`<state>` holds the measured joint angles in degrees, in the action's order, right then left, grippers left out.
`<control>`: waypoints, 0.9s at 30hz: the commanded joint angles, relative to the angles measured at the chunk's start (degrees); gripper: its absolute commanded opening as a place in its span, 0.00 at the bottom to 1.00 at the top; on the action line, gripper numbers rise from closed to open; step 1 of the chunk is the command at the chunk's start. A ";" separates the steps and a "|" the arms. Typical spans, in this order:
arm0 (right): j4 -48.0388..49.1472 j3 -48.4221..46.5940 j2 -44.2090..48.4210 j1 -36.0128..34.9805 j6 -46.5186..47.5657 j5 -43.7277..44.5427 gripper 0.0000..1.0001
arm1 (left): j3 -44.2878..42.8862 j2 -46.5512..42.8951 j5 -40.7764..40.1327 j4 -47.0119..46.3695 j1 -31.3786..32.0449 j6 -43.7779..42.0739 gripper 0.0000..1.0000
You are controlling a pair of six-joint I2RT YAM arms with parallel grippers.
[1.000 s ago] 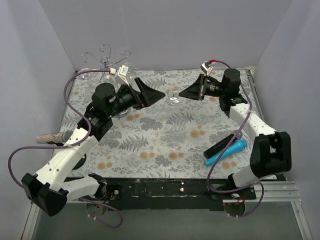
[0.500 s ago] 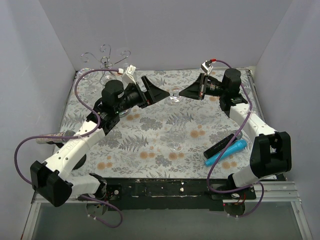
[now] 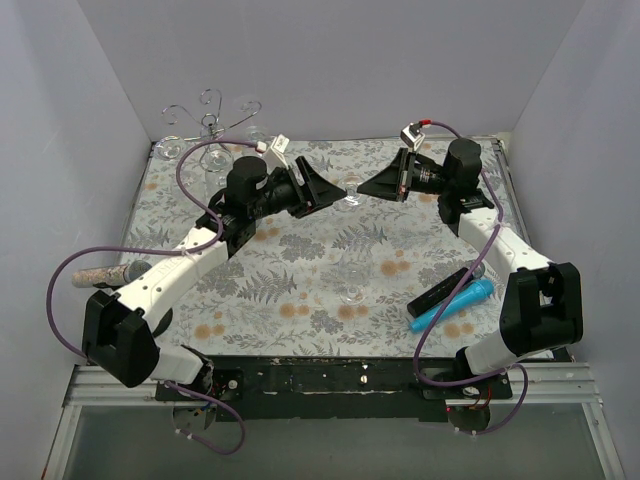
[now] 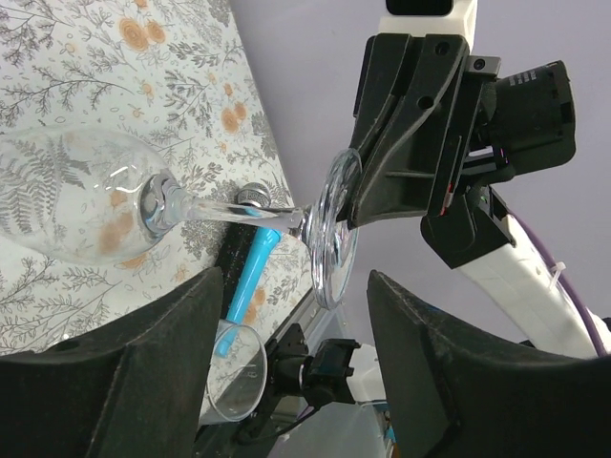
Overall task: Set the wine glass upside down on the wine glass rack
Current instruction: Turn the wine glass upside down at the wine rack.
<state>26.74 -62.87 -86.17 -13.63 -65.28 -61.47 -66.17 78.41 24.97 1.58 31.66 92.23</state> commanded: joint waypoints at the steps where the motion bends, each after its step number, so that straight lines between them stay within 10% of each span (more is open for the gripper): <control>1: 5.16 -0.67 1.45 -0.52 -0.82 -0.75 0.01 | -2.73 -0.19 2.62 -3.69 -0.19 1.55 0.59; 23: 4.37 -0.50 1.18 -1.93 -0.12 -0.31 0.01 | -3.96 2.10 6.05 -3.43 -0.19 2.26 0.21; 27: 3.76 -0.50 1.18 -2.28 0.59 -0.23 0.01 | -4.05 2.36 6.58 -3.26 -0.19 1.99 0.00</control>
<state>27.03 -62.85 -86.19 -15.09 -65.34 -61.36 -67.83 81.30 29.85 -1.32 31.48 94.98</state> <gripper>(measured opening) 0.069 0.096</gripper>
